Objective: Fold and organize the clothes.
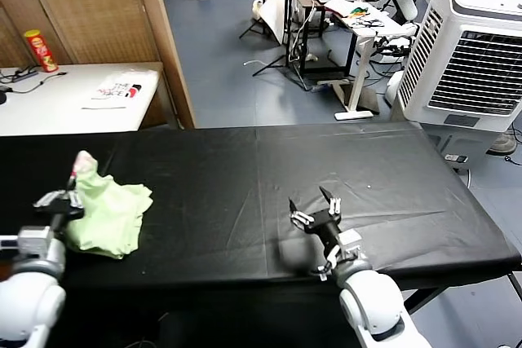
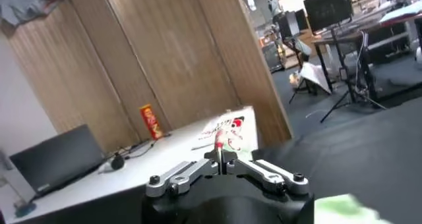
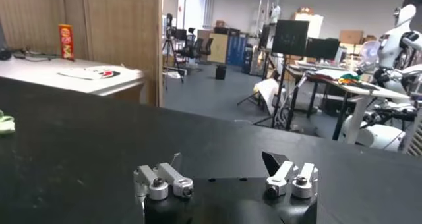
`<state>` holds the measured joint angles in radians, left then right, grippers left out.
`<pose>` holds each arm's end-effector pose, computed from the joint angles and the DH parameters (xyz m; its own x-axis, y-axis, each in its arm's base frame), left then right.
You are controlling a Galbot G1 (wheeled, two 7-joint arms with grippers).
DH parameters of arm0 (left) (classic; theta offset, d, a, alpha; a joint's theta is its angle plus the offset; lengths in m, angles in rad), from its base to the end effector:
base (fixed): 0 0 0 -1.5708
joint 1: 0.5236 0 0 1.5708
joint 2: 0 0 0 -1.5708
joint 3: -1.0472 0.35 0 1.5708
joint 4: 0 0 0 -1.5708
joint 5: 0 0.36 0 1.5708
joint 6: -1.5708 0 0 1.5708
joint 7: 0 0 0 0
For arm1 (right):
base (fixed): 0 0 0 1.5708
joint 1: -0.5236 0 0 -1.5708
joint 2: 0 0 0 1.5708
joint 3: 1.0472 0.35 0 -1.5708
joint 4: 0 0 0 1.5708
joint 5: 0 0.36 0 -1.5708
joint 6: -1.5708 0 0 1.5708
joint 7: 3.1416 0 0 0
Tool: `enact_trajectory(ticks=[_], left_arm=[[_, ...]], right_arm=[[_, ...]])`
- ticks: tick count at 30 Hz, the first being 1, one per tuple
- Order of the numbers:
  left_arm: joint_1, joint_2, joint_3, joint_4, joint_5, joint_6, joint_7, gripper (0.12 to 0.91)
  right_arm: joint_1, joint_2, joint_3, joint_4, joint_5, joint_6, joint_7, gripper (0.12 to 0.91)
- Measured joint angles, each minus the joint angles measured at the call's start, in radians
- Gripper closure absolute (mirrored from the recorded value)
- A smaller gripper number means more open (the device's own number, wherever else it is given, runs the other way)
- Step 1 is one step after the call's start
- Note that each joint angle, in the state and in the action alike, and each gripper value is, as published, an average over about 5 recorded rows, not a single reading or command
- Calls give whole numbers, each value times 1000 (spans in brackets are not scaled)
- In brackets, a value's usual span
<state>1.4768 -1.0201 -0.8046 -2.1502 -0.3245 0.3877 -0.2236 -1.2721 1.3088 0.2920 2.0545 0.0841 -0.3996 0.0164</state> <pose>0.2271 0.1512 -0.1993 -0.9670 -0.2340 0.1007 -0.1913 0.9281 0.3195 0.2588 0.0234 -0.2596 -0.9456 -0.2580 0.1981 -0.2840 0.9517 -0.1164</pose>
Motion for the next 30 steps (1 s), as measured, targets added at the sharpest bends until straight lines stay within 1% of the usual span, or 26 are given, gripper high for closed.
enact_trajectory(ticks=[4, 6, 8, 13, 15, 17, 18, 20, 24, 25, 28, 30], left_arm=[[-23, -46, 111, -78, -68, 45, -63, 890], [-39, -70, 173, -101, -86, 56, -81, 890], [-53, -96, 237, -111, -86, 60, -91, 890], [-74, -175, 386, -104, -37, 52, -92, 890], [-74, -214, 435, -91, -15, 48, -79, 890], [-70, -256, 479, -77, 15, 47, -60, 880], [-67, -278, 500, -69, 33, 46, -50, 860], [-60, -319, 538, -51, 78, 39, -34, 786], [-51, -378, 598, -21, 164, 2, 5, 570], [-51, -385, 606, -17, 179, -8, 15, 503], [-55, -390, 612, -13, 198, -36, 41, 354], [-57, -386, 607, -14, 198, -53, 56, 288]], right_arm=[[-17, 0, 10, 7, -7, 6, -1, 227], [-26, 2, 15, 10, -12, 8, -2, 227], [-35, 4, 18, 12, -16, 9, -2, 227], [-44, 5, 24, 12, -18, 5, -2, 227], [-45, 5, 25, 12, -15, 1, -3, 227], [-46, 4, 24, 12, -5, -6, -3, 227], [-46, 4, 23, 13, 3, -10, -3, 227], [-45, 1, 18, 14, 22, -22, -4, 227], [-41, -8, 4, 22, 83, -52, -7, 227], [-39, -10, -1, 24, 107, -64, -6, 227], [-29, -11, -20, 26, 192, -106, 10, 227], [-18, -5, -36, 18, 252, -133, 30, 227]])
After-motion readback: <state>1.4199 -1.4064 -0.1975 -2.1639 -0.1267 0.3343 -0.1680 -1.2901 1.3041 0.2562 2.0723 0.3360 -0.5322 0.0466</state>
